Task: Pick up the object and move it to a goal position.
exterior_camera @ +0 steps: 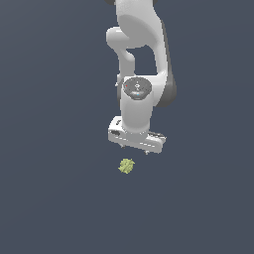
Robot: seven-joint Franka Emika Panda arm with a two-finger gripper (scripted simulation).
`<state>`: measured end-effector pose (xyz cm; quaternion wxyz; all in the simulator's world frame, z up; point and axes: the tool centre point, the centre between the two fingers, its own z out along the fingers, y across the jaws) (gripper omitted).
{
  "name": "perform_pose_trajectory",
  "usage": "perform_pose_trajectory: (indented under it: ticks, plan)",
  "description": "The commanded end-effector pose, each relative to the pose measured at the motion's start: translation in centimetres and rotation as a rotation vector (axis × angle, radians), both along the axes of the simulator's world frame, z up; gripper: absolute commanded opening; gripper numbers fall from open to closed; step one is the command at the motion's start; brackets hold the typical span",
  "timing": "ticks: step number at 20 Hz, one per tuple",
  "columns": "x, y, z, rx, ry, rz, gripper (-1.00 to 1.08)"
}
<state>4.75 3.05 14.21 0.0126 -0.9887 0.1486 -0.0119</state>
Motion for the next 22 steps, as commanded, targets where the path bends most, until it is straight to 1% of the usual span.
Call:
perform_pose_trajectory:
  ticks: [1, 6, 11, 16, 22]
  plan:
    - [0.7, -0.7, -1.3, -0.001, 0.008, -0.081, 1.0]
    - [1.6, -1.9, -3.3, -0.007, 0.02, -0.211, 1.0]
    - [2.2, -2.8, -4.8, -0.012, 0.027, -0.298, 1.0]
    - [2.5, -3.2, -5.5, -0.016, 0.03, -0.343, 1.0]
    - [2.5, -3.2, -5.8, -0.016, 0.031, -0.345, 1.0]
